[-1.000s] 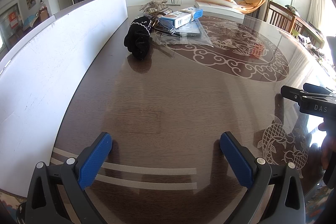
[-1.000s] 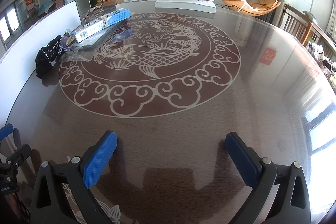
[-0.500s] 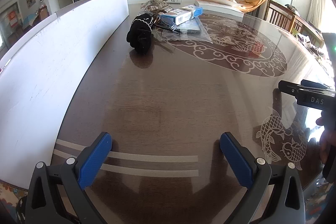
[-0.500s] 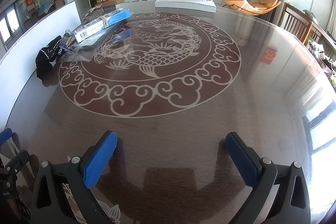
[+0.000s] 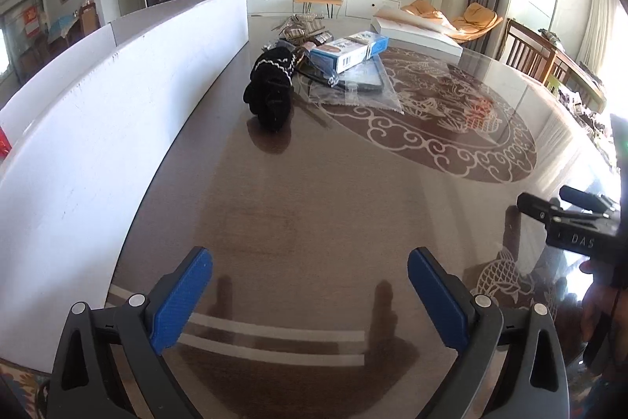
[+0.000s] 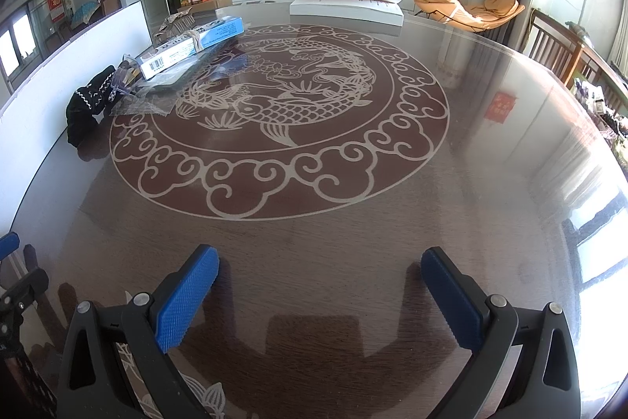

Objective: Organize objects
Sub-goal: 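Grasp the black knit bag with the left gripper and lift it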

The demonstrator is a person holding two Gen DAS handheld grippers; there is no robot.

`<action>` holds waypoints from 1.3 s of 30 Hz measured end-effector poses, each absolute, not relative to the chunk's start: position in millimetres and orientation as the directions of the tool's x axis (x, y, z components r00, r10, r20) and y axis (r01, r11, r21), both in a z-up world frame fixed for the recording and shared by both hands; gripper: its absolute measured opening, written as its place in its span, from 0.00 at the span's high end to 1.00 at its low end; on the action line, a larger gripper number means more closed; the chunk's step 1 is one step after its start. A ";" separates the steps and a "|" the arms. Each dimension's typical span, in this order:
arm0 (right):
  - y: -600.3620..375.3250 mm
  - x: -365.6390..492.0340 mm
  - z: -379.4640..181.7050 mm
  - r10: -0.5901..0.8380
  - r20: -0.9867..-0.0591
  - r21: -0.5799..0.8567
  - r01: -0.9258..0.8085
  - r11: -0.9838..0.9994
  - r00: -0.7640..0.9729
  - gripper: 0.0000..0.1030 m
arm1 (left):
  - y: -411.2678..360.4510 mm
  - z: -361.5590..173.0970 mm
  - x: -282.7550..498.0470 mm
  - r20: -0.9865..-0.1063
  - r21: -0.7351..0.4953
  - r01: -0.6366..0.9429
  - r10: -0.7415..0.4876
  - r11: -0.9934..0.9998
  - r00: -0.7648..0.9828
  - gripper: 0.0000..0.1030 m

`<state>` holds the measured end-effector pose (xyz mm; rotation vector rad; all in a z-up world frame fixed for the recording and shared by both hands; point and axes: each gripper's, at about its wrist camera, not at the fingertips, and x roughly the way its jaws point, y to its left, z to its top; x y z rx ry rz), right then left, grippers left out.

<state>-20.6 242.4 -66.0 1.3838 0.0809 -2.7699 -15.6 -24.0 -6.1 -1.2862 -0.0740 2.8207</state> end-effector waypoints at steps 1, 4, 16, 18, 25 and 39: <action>242.1 -20.4 -66.0 -0.013 -0.799 -0.031 0.063 -0.998 -0.602 0.00 | -26.8 2.4 -28.2 -0.737 -0.071 -0.004 0.055 -0.998 -0.673 0.03; 240.8 -19.2 -65.7 -0.005 -0.795 -0.043 0.064 -0.997 -0.606 0.00 | -35.2 16.6 -82.2 -0.728 -0.079 0.046 0.027 -0.996 -0.685 0.06; 234.7 -16.4 -63.8 0.032 -0.779 -0.094 0.067 -0.993 -0.626 0.00 | -44.0 -7.6 -147.9 -0.751 -0.042 0.038 0.007 -0.998 -0.660 0.71; 234.6 -16.7 -64.0 0.029 -0.781 -0.090 0.067 -0.994 -0.624 0.00 | -43.5 -9.3 -109.5 -0.753 -0.090 0.017 0.056 -0.996 -0.655 0.71; 234.9 -16.4 -63.8 0.033 -0.781 -0.090 0.060 -0.994 -0.624 0.00 | -49.8 -17.1 -28.2 -0.746 -0.153 0.081 0.061 -0.985 -0.663 0.35; 239.3 -16.5 -63.4 0.016 -0.787 -0.070 0.063 -0.996 -0.616 0.00 | -42.1 -29.0 -42.1 -0.768 -0.048 0.058 -0.001 -0.997 -0.641 0.22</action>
